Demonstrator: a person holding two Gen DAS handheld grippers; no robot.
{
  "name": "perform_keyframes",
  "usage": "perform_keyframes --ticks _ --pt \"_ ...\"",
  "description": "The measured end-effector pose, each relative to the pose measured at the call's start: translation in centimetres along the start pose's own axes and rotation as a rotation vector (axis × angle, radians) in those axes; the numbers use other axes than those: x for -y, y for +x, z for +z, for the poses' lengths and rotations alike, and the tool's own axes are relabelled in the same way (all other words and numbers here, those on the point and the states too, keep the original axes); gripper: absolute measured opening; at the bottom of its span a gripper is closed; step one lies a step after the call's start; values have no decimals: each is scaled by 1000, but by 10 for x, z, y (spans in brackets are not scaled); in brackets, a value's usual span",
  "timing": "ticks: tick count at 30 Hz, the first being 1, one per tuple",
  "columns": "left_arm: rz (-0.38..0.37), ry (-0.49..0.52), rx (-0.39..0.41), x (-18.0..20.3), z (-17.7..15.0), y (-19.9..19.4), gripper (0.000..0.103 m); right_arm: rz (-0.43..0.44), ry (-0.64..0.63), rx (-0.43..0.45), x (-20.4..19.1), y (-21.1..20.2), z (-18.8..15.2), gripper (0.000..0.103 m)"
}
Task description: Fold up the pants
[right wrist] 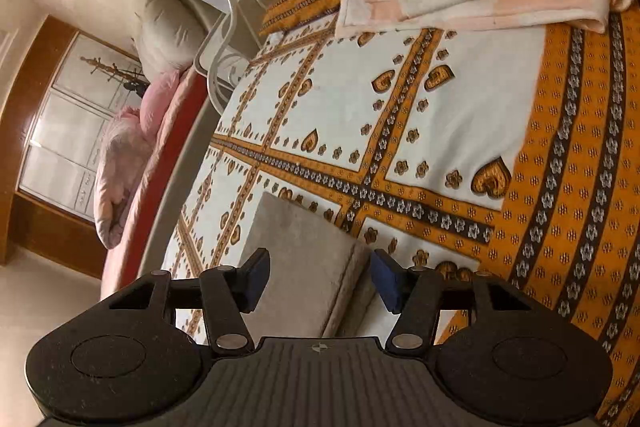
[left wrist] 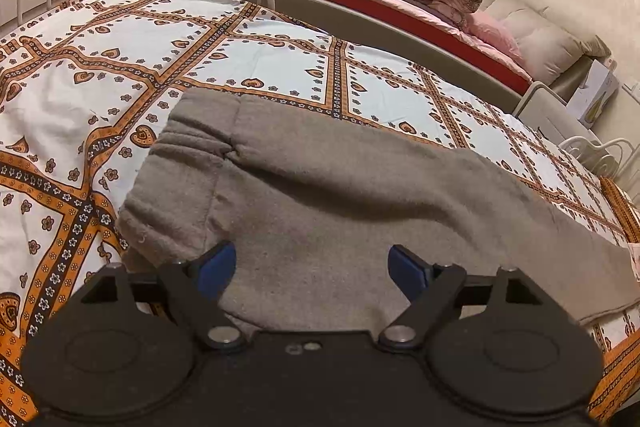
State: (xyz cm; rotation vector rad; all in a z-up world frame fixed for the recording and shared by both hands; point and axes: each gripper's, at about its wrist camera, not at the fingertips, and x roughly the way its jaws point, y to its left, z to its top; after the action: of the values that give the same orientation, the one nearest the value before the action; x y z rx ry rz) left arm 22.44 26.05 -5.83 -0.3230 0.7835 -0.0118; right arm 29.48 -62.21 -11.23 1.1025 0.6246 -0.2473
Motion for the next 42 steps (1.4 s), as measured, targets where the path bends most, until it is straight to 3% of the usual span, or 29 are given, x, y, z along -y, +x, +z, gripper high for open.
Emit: perform_keyframes --ticks 2,5,9,13,17,19,21,23,27,30,31,32,33,36,37,39,41,42 --pt "3 -1 0 0 1 1 77 -6 10 -35 3 12 0 54" --pt "6 9 -3 2 1 2 79 -15 -15 -72 3 24 2 18" --pt "7 9 -4 2 0 2 79 -14 -35 -97 5 25 -1 10" --pt "7 10 -4 2 0 2 79 55 -15 -57 6 5 -2 10" --pt "6 11 -4 3 0 2 81 -8 -12 -90 12 9 -1 10" --pt "11 18 -6 4 0 2 81 20 21 -81 14 5 1 22" --pt "9 19 -6 3 0 2 81 23 20 -58 13 -3 1 56" --pt "2 10 -3 1 0 2 81 24 17 -48 12 -8 1 58" --pt "11 14 -6 2 1 3 81 25 21 -130 14 11 -2 58" --pt "23 21 -11 4 1 5 81 -2 -71 -169 4 32 -4 56" --pt "29 27 -13 5 1 6 81 -20 -135 -171 -5 35 -4 47" --pt "36 38 -16 6 1 7 81 -44 -199 -162 -13 35 -6 13" --pt "46 55 -19 9 0 7 81 -30 -234 -143 -20 32 -5 12" --pt "71 102 -28 16 -1 9 82 144 -243 -16 -37 2 -2 12" --pt "73 110 -31 16 -2 10 83 156 -257 7 -40 -3 -4 12" --pt "73 119 -33 17 -2 11 85 95 -236 -14 -31 4 -3 12" --pt "72 122 -35 18 -2 11 86 -62 -184 -124 -7 31 -3 12" --pt "74 124 -36 19 -2 12 87 -89 -161 -176 4 42 -4 13"
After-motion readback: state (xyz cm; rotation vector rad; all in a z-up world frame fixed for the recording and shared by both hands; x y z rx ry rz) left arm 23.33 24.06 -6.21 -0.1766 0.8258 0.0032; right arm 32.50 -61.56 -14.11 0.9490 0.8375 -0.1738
